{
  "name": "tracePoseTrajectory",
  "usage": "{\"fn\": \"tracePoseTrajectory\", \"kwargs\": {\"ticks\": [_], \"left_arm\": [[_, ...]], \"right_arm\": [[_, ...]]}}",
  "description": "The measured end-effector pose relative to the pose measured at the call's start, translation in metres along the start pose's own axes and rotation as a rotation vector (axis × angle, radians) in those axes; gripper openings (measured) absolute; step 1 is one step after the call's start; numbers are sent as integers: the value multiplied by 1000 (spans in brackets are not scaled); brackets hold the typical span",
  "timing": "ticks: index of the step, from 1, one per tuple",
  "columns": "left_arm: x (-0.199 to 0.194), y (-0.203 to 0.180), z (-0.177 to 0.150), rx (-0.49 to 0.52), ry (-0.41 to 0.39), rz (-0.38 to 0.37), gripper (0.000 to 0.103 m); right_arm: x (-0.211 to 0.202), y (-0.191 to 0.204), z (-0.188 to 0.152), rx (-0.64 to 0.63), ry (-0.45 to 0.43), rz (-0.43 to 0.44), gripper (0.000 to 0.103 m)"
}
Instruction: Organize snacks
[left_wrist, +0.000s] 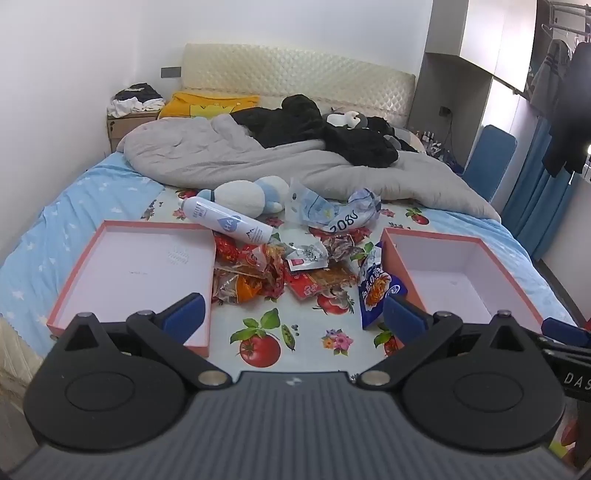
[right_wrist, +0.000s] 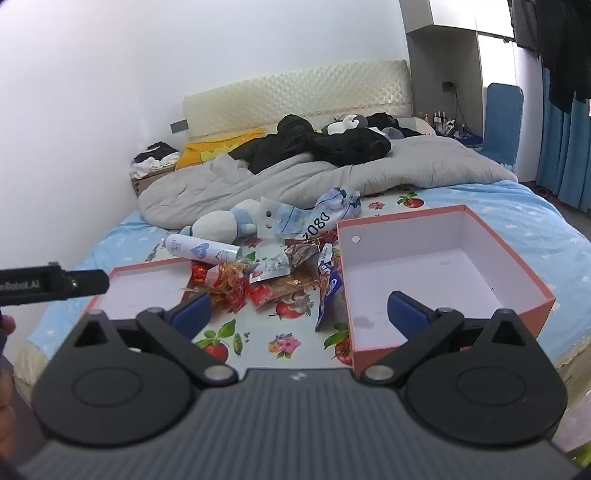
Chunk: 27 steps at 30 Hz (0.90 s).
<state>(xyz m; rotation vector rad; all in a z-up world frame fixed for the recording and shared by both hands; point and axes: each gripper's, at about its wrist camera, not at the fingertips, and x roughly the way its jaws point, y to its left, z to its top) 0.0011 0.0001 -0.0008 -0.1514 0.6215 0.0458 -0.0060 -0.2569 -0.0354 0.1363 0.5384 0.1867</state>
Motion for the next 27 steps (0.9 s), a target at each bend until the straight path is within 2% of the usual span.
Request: {"fn": "tracePoseTrajectory", "kwargs": {"ticks": [2, 8, 27], "left_arm": [[1, 1, 0, -8, 11, -6, 103], [4, -6, -2, 7, 13, -22, 103], [-8, -8, -4, 10, 7, -39, 103]], "right_arm": [[-1, -1, -1, 7, 28, 2, 103], [-1, -4, 0, 16, 33, -6, 103], [-3, -6, -8, 26, 7, -24, 103]]}}
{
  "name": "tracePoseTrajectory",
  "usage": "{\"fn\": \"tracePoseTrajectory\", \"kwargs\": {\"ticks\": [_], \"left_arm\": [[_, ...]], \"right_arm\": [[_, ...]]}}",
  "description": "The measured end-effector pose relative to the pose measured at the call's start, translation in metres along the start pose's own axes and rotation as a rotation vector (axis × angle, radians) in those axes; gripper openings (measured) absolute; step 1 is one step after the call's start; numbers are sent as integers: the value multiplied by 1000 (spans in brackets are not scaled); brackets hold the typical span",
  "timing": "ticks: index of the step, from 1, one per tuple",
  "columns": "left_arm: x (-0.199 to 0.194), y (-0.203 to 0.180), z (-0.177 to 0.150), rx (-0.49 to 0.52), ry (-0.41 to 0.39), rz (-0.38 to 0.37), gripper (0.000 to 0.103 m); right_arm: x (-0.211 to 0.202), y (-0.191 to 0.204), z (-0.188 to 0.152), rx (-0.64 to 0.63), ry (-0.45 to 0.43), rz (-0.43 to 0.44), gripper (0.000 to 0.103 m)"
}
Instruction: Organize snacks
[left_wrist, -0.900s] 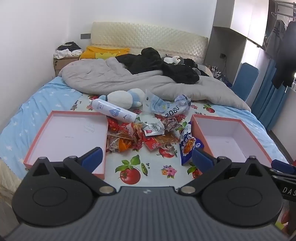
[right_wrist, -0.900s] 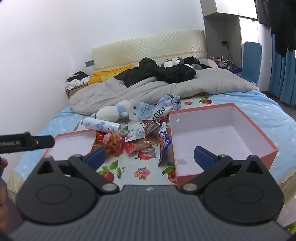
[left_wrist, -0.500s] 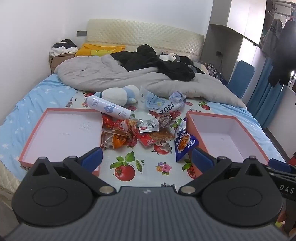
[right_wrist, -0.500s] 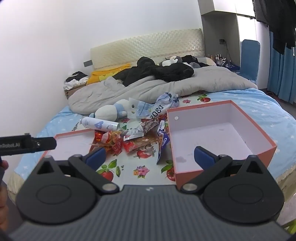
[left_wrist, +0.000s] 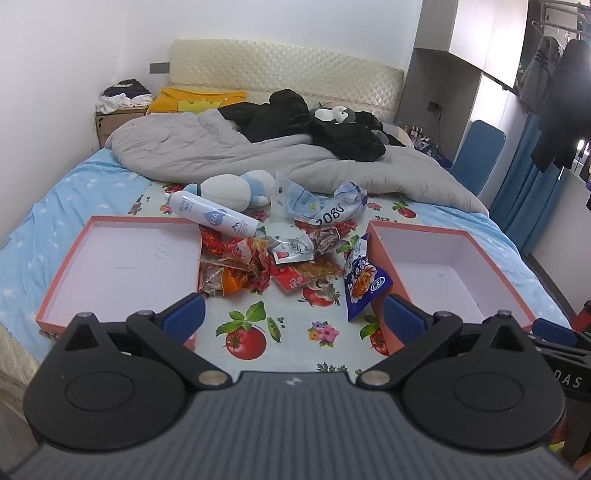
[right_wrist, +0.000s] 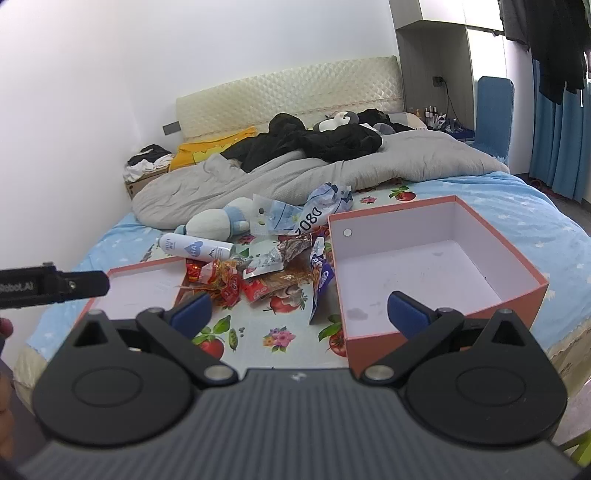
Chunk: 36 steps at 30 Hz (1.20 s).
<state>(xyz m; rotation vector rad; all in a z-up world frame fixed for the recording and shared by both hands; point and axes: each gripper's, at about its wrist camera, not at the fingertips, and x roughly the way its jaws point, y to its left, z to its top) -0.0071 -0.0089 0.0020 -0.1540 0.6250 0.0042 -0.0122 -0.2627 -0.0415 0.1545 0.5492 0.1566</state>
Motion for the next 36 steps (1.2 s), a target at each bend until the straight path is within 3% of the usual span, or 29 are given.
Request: {"fn": "tracePoseTrajectory", "kwargs": {"ticks": [36], "left_arm": [[2, 2, 1, 10, -12, -5, 103]], "right_arm": [[9, 5, -2, -2, 18, 6, 103]]}}
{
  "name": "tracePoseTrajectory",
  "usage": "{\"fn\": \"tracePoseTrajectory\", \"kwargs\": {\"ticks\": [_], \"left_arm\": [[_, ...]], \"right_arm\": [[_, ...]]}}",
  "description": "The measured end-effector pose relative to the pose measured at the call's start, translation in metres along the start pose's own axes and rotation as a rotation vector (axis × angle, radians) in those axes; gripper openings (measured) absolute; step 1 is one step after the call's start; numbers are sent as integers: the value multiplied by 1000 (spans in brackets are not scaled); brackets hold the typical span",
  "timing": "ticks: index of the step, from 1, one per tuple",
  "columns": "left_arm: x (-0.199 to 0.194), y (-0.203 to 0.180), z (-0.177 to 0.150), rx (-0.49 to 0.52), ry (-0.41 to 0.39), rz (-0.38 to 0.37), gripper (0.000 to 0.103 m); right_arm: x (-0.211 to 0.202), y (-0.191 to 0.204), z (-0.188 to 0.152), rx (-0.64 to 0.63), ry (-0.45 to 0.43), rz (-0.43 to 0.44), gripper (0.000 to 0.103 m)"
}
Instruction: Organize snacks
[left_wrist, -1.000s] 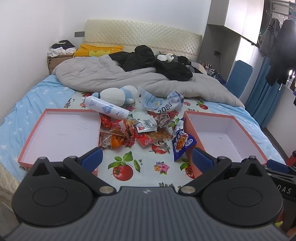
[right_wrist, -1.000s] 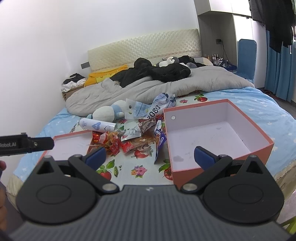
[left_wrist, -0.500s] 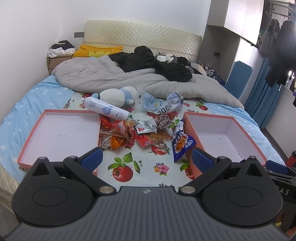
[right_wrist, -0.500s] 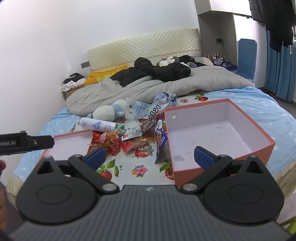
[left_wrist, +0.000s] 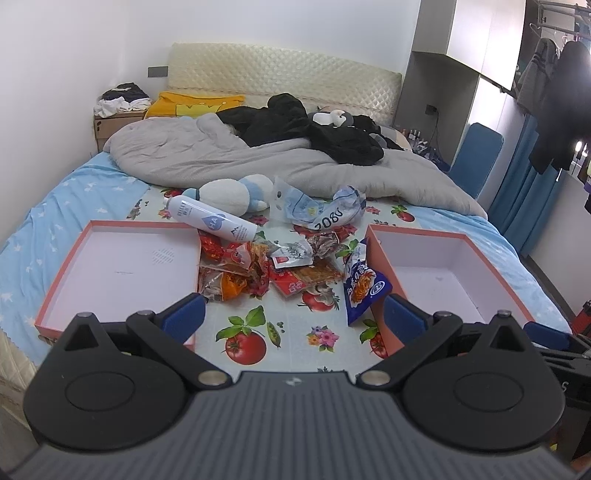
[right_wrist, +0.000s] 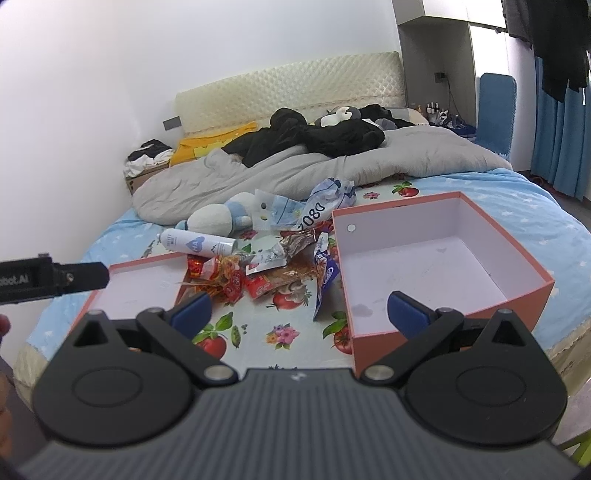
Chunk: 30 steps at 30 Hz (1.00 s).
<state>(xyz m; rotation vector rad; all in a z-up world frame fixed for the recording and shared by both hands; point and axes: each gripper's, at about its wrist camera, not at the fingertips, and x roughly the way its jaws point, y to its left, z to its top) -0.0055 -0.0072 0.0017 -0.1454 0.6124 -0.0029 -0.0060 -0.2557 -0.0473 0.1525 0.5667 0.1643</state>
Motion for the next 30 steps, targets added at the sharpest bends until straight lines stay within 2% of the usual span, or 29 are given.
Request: {"fn": "tracePoseTrajectory", "kwargs": {"ticks": [20, 25, 30], "left_arm": [[5, -3, -2, 8, 7, -10, 103], [7, -3, -6, 0, 16, -28, 103], [10, -4, -8, 4, 15, -39, 103]], "right_arm": [[5, -2, -1, 18, 8, -6, 103], [1, 1, -7, 2, 34, -1, 103], [4, -4, -10, 42, 55, 24, 103]]}}
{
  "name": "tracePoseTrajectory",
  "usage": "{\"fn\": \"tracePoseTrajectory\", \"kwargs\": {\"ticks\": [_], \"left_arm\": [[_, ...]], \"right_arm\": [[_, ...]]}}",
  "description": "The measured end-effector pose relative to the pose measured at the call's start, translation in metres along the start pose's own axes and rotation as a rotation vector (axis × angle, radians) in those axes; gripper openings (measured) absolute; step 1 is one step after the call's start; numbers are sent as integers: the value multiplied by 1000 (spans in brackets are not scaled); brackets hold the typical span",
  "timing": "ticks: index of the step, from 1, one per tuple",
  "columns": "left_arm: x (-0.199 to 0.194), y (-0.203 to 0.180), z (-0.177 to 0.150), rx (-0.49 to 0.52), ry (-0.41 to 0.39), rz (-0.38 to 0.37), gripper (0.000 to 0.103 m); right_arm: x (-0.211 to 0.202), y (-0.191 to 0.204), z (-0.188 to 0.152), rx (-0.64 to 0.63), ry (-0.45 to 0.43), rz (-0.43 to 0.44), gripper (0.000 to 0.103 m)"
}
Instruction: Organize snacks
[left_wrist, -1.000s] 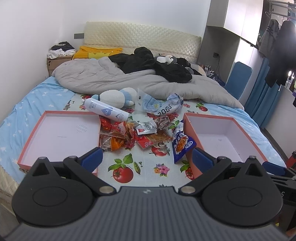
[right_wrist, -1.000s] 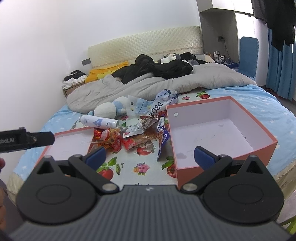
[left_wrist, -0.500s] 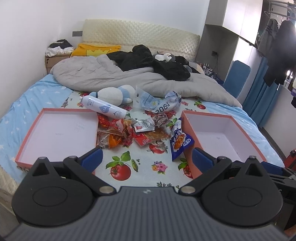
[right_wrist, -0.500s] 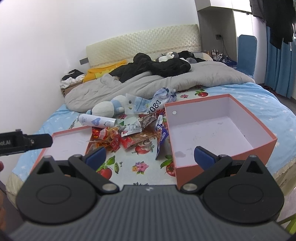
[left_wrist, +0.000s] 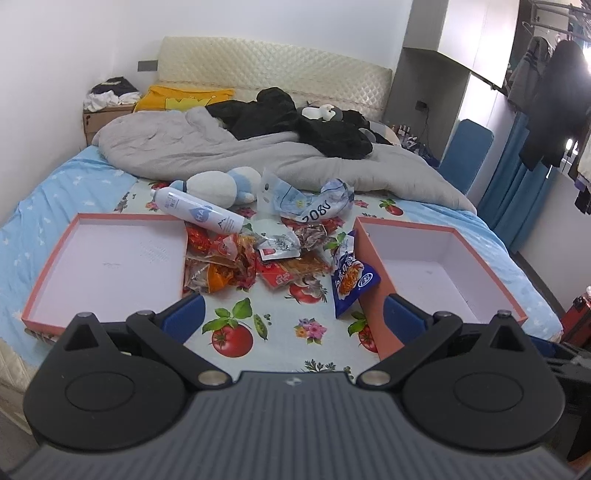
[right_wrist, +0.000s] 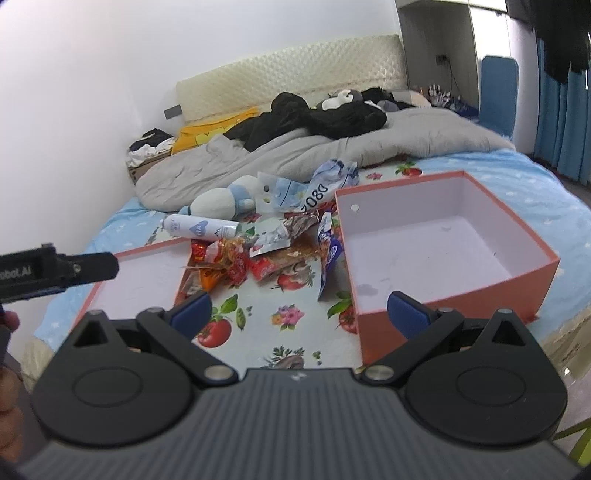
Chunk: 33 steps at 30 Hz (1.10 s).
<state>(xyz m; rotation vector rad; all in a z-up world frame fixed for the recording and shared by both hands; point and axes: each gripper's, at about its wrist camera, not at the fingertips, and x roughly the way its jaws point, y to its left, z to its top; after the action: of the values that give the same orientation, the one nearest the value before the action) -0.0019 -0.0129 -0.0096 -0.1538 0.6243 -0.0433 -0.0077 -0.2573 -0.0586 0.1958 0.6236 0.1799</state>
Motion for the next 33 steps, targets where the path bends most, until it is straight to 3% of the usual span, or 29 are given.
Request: {"fn": "tracePoseTrajectory", "kwargs": {"ticks": [8, 15, 21, 28, 33], "left_arm": [[10, 6, -3, 3, 4, 7, 103], [20, 6, -4, 46, 15, -17, 103], [34, 14, -3, 12, 18, -39, 103], [49, 17, 6, 21, 9, -82, 103], [65, 17, 7, 67, 28, -61, 103]], "right_arm": [[5, 0, -3, 6, 9, 16, 103], [18, -5, -7, 38, 51, 34, 88], [25, -4, -8, 23, 56, 35, 78], [36, -3, -5, 14, 29, 11, 78], [49, -1, -2, 3, 39, 9, 78]]}}
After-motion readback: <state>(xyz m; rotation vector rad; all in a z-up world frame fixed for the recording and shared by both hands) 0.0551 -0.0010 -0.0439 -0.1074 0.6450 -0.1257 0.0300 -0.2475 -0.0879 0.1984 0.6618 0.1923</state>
